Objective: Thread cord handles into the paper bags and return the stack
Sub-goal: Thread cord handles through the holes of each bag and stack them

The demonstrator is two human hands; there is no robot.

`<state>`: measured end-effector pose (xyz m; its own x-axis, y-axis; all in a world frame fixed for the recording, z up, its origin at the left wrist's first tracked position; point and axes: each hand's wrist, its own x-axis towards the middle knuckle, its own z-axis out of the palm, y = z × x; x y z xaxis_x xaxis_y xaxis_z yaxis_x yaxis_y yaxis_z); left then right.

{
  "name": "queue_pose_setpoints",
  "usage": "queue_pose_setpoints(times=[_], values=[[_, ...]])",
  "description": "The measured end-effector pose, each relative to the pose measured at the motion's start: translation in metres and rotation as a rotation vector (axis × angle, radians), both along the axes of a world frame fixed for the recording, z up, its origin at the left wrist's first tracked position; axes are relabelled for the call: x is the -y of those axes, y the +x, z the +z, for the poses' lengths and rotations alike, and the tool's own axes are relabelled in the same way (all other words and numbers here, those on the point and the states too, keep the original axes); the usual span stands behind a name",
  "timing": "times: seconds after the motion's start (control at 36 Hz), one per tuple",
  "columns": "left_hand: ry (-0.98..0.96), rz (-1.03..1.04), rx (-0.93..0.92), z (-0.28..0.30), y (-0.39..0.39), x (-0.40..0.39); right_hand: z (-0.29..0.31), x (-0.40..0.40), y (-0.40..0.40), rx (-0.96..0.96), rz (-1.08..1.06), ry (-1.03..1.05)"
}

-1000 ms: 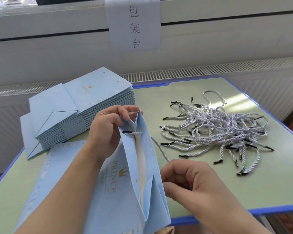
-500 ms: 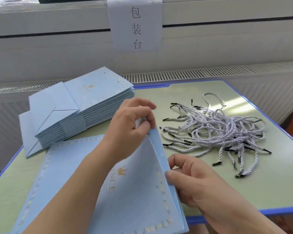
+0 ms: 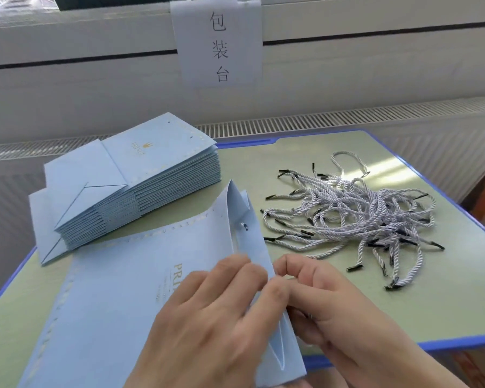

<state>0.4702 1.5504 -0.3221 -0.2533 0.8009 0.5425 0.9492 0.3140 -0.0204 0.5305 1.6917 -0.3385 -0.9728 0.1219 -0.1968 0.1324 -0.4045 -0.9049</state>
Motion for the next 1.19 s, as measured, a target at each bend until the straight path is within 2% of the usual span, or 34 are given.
queue_pose_setpoints(times=[0.08,0.22,0.39,0.5,0.61,0.78,0.89,1.08,1.19], values=[[0.03,0.066,-0.091,-0.002,-0.001,0.009,0.0,0.001,0.001,-0.015,-0.041,-0.004],[0.008,0.128,-0.096,-0.008,0.001,0.013,-0.003,0.003,0.005,-0.036,-0.054,0.032],[0.014,0.083,0.103,0.004,0.004,0.025,-0.001,0.001,0.01,-0.039,-0.042,0.008],[0.028,0.096,0.171,-0.002,0.006,0.027,-0.003,0.001,0.011,-0.045,-0.041,0.033],[0.121,0.103,0.187,-0.011,0.011,0.02,-0.006,0.005,0.011,-0.062,-0.042,0.073],[0.146,0.081,0.077,-0.006,0.021,0.009,-0.008,0.005,0.012,-0.093,-0.028,0.082],[0.239,0.088,0.066,-0.014,0.022,0.009,-0.008,-0.004,0.014,-0.125,-0.003,0.099],[0.38,0.139,0.136,-0.019,0.026,0.007,-0.012,-0.009,0.02,-0.157,0.064,0.39],[0.46,0.152,0.135,-0.02,0.028,0.001,-0.011,-0.004,0.019,-0.146,0.079,0.386]])
